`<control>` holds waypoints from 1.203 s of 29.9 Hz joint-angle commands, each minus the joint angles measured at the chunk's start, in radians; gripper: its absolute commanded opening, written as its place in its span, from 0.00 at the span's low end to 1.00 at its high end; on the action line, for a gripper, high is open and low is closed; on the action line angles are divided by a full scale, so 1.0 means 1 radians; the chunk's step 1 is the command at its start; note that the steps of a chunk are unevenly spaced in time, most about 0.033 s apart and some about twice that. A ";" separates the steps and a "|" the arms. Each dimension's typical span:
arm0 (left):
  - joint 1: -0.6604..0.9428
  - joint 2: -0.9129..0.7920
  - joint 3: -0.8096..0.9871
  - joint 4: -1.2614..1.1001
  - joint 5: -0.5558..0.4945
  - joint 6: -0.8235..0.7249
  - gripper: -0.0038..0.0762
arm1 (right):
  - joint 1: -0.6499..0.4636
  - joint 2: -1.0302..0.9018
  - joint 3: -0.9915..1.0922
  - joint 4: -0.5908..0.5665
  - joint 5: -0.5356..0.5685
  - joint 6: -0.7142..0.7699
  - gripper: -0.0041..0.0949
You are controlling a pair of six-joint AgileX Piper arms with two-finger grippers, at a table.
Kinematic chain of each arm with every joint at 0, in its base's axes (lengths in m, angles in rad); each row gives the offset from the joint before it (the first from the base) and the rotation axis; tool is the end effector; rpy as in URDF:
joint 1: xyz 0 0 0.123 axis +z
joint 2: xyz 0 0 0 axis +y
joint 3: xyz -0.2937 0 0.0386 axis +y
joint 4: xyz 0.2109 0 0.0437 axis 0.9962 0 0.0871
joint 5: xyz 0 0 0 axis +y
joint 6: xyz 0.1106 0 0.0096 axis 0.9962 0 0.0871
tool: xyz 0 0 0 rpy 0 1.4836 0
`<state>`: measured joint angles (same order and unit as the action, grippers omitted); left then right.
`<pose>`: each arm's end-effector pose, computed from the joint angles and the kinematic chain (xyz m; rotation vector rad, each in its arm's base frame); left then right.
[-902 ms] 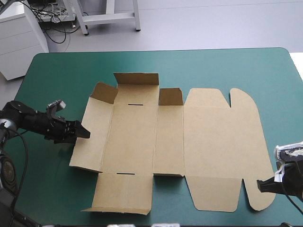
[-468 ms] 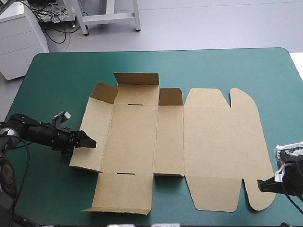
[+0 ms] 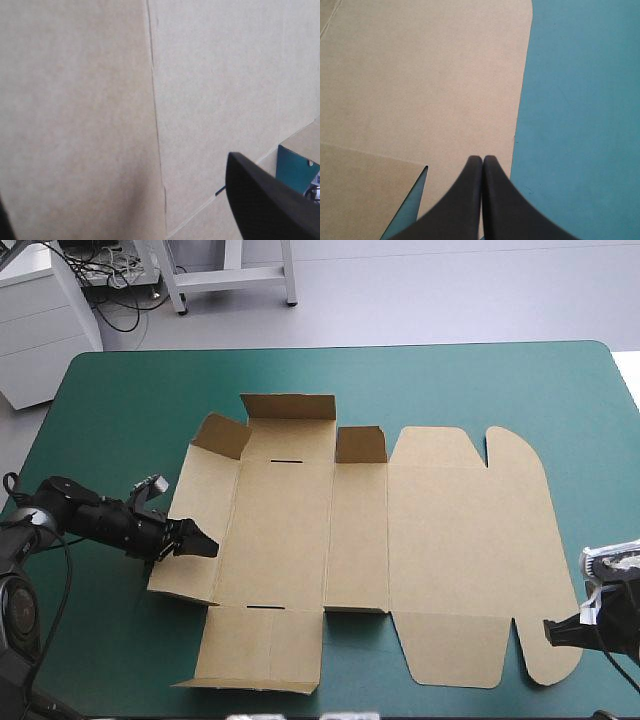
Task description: Fold the box
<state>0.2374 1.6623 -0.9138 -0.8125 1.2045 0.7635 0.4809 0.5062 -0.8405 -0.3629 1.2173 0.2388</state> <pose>0.2481 -0.0174 0.2198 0.1487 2.8315 -1.1191 0.0362 -0.0228 0.3365 -0.2614 2.2767 -0.0954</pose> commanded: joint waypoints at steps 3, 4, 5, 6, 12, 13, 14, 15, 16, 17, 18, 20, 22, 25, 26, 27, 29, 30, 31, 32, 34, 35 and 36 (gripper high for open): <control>-0.012 -0.021 -0.015 -0.002 0.091 -0.018 0.58 | -0.005 0.009 -0.023 -0.031 -0.054 -0.008 0.02; -0.012 -0.021 -0.015 0.000 0.086 -0.029 0.53 | -0.005 0.009 -0.023 -0.028 -0.054 -0.008 0.02; -0.012 -0.021 -0.015 0.000 0.083 -0.034 0.47 | -0.005 0.009 -0.023 -0.028 -0.054 -0.008 0.02; -0.012 -0.021 -0.015 -0.003 0.083 -0.034 0.41 | -0.005 0.009 -0.023 -0.028 -0.054 -0.008 0.02; -0.012 -0.021 -0.015 -0.025 0.083 -0.062 0.11 | -0.005 0.009 -0.023 -0.026 -0.053 -0.006 0.02; -0.012 -0.021 -0.015 -0.036 0.083 -0.062 0.06 | -0.005 0.009 -0.023 -0.026 -0.053 -0.006 0.02; -0.012 -0.021 -0.015 -0.051 0.083 -0.062 0.02 | -0.005 0.009 -0.023 -0.026 -0.053 -0.006 0.02; -0.012 -0.021 -0.015 -0.067 0.083 -0.062 0.01 | -0.005 0.009 -0.023 -0.026 -0.053 -0.006 0.02; -0.012 -0.021 -0.015 -0.090 0.083 -0.056 0.01 | -0.005 0.009 -0.023 -0.026 -0.053 -0.006 0.02; -0.012 -0.021 -0.015 -0.116 0.083 -0.031 0.01 | -0.005 0.009 -0.023 -0.026 -0.053 -0.006 0.02; -0.012 -0.021 -0.017 -0.138 0.087 0.008 0.01 | -0.005 0.009 -0.023 -0.026 -0.053 -0.006 0.02; -0.013 -0.025 -0.036 -0.152 0.095 0.039 0.01 | -0.005 0.009 -0.023 -0.026 -0.050 -0.006 0.02; -0.015 -0.031 -0.076 -0.141 0.099 0.028 0.01 | -0.005 0.009 -0.023 -0.028 -0.050 -0.006 0.02; -0.015 -0.055 -0.145 -0.136 0.099 0.026 0.01 | -0.005 0.009 -0.023 -0.028 -0.045 -0.006 0.02; -0.015 -0.064 -0.168 -0.134 0.099 0.026 0.01 | -0.005 0.009 -0.023 -0.028 -0.045 -0.006 0.02; -0.023 -0.078 -0.201 -0.131 0.099 0.026 0.01 | -0.005 0.009 -0.023 -0.028 -0.045 -0.006 0.02; -0.045 -0.103 -0.288 -0.094 0.099 0.018 0.01 | -0.005 0.009 -0.023 -0.028 -0.045 -0.006 0.02; -0.065 -0.116 -0.332 -0.070 0.099 -0.004 0.01 | -0.005 0.009 -0.023 -0.028 -0.045 -0.006 0.02; -0.079 -0.125 -0.358 -0.046 0.099 -0.017 0.01 | -0.005 0.009 -0.023 -0.028 -0.045 -0.005 0.02; -0.111 -0.140 -0.413 -0.002 0.099 -0.037 0.01 | -0.005 0.009 -0.023 -0.028 -0.045 -0.005 0.02; -0.174 -0.158 -0.495 0.072 0.097 -0.073 0.01 | -0.005 0.009 -0.023 -0.028 -0.045 -0.002 0.02; -0.212 -0.163 -0.541 0.120 0.094 -0.091 0.01 | -0.005 0.009 -0.023 -0.028 -0.045 -0.002 0.02; -0.252 -0.165 -0.579 0.158 0.094 -0.106 0.01 | -0.005 0.009 -0.023 -0.028 -0.047 -0.002 0.02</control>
<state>0.0723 1.5586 -1.3736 -0.6908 1.2169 0.6909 0.4809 0.5062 -0.8405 -0.3629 1.2182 0.2388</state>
